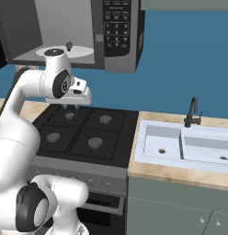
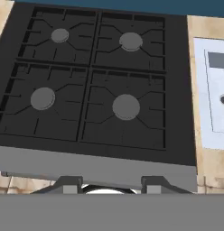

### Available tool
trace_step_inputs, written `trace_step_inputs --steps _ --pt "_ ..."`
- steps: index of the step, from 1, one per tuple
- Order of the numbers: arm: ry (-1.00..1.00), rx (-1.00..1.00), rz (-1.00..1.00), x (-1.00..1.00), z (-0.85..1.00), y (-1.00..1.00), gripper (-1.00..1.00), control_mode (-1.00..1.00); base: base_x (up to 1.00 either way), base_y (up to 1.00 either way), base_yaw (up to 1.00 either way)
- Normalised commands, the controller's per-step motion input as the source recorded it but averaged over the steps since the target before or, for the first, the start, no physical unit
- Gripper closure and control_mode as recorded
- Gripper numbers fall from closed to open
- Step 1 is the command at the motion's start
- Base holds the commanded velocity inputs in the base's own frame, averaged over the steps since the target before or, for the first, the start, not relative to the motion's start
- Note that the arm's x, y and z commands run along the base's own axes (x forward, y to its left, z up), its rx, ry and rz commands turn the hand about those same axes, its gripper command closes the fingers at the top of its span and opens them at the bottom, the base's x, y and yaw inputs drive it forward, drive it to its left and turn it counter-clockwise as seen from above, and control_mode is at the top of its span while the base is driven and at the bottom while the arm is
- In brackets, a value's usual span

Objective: Close the microwave door.

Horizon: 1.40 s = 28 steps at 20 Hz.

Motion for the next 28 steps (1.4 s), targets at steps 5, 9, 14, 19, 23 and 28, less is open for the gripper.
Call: trace_step_inputs --steps 5,9,14,19,23,28 --pt "-0.05 0.00 0.00 -0.26 0.01 0.00 -1.00 -1.00 0.00 0.00 0.00" --pt "-0.22 0.00 0.00 -0.74 0.19 0.11 -1.00 -1.00 0.00 0.00 0.00" --pt "-0.28 0.00 -0.01 -0.82 0.33 0.20 -1.00 -1.00 0.00 0.00 0.00" --pt "-0.54 0.00 -0.09 -0.80 0.46 0.55 -1.00 -1.00 0.00 0.00 0.00" --pt "-0.43 -0.06 -0.12 -0.69 0.45 0.88 -1.00 -1.00 0.00 0.00 0.00" --pt "-0.34 -0.03 -0.11 -0.71 0.37 0.60 -1.00 -1.00 0.00 0.00 0.00"
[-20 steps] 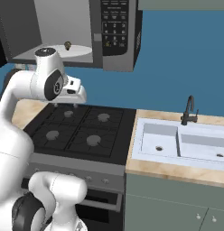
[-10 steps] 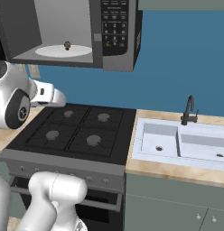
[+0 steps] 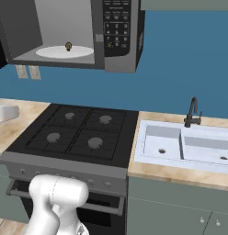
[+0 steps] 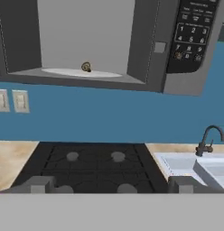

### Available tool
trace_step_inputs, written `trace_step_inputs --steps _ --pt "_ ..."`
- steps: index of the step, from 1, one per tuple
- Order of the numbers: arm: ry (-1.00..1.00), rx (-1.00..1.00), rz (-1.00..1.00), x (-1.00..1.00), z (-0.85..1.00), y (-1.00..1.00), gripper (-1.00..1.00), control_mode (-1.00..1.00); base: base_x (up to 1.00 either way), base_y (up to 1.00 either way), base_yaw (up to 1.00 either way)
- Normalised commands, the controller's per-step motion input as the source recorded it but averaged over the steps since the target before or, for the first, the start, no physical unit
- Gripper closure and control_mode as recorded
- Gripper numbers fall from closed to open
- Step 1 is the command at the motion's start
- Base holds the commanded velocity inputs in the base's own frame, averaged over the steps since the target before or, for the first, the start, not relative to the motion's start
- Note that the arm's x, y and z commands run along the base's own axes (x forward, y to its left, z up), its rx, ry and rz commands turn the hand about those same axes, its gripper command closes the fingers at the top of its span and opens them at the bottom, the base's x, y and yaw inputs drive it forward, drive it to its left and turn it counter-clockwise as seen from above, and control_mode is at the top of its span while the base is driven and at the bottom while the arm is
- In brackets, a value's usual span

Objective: Close the microwave door.

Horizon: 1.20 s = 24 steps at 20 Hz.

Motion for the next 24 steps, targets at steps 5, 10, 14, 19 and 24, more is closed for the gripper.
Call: trace_step_inputs --steps 5,10,14,19,24 --pt "-0.26 0.00 -0.14 -0.84 0.07 0.18 -1.00 -1.00 0.00 0.00 0.00" --pt "-0.26 0.00 -0.14 -0.95 0.08 0.03 -1.00 -1.00 0.00 0.00 0.00" --pt "-0.19 0.00 -0.13 -0.94 0.18 0.00 -1.00 -1.00 0.00 0.00 0.00" --pt "-0.07 -0.05 -0.06 -0.69 0.03 0.20 -1.00 -1.00 0.00 0.00 0.00" --pt "-0.01 -0.12 -0.09 -0.47 0.00 0.50 -1.00 -1.00 0.00 0.00 0.00"
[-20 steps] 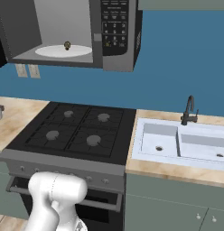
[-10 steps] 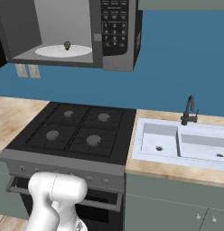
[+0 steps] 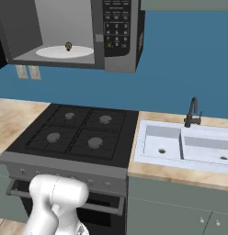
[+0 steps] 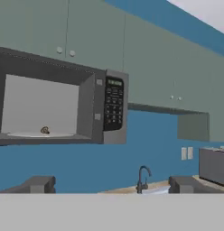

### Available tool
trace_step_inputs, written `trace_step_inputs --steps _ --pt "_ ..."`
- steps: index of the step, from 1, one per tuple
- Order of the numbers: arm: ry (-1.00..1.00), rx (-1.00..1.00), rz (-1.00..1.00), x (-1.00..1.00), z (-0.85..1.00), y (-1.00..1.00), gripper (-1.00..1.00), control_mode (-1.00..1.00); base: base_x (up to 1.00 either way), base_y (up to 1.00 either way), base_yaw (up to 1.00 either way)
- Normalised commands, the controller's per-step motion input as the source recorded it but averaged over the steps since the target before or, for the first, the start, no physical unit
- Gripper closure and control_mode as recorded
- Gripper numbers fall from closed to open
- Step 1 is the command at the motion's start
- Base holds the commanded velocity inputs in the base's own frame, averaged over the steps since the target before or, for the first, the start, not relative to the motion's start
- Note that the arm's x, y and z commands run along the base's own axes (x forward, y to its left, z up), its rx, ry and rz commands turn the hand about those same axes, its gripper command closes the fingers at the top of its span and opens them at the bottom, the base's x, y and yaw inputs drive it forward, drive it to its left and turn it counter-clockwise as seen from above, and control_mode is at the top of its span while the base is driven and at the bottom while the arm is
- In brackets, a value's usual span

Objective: Close the microwave door.

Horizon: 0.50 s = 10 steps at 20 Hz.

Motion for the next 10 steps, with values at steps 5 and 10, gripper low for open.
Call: trace_step_inputs --steps 5,10 --pt "0.00 -0.14 -0.18 -0.04 0.00 0.89 -1.00 -1.00 0.00 0.00 0.00" --pt "0.00 -0.16 -0.22 0.00 0.00 1.00 -1.00 -1.00 0.00 0.00 0.00"
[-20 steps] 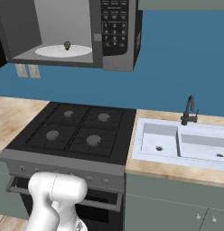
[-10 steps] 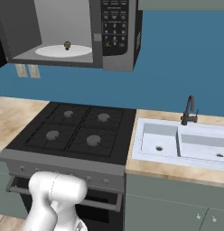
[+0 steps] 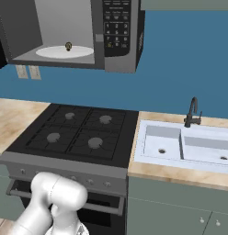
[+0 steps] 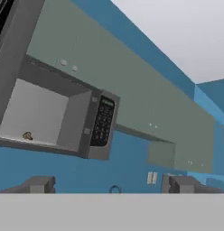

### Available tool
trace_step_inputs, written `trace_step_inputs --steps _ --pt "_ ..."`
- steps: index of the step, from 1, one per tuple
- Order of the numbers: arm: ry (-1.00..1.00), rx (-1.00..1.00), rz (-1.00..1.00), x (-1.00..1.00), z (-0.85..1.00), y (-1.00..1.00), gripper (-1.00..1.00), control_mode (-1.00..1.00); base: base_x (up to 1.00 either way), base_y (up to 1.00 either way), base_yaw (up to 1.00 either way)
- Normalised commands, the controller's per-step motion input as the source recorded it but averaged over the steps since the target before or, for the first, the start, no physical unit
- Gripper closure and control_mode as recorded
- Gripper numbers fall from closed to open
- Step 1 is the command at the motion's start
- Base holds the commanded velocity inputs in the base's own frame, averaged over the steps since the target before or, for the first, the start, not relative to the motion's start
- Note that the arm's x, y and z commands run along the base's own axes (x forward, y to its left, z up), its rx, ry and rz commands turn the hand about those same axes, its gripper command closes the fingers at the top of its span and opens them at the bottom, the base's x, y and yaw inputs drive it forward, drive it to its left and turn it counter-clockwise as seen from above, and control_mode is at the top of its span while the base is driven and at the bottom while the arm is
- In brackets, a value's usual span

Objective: Close the microwave door.

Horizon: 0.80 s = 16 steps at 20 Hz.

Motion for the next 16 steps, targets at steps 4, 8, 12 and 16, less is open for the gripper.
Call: trace_step_inputs --steps 4,8,12,16 --pt "0.00 -0.16 -0.20 0.04 0.00 1.00 -1.00 -1.00 0.00 0.00 0.00" --pt "0.00 -0.10 -0.08 0.52 0.00 0.75 -1.00 -1.00 0.00 0.00 0.00" --pt "0.00 -0.04 0.00 0.88 -0.01 0.44 -1.00 -1.00 0.00 0.00 0.00" --pt "0.00 -0.04 0.00 0.92 -0.08 0.39 -1.00 -1.00 0.00 0.00 0.00"
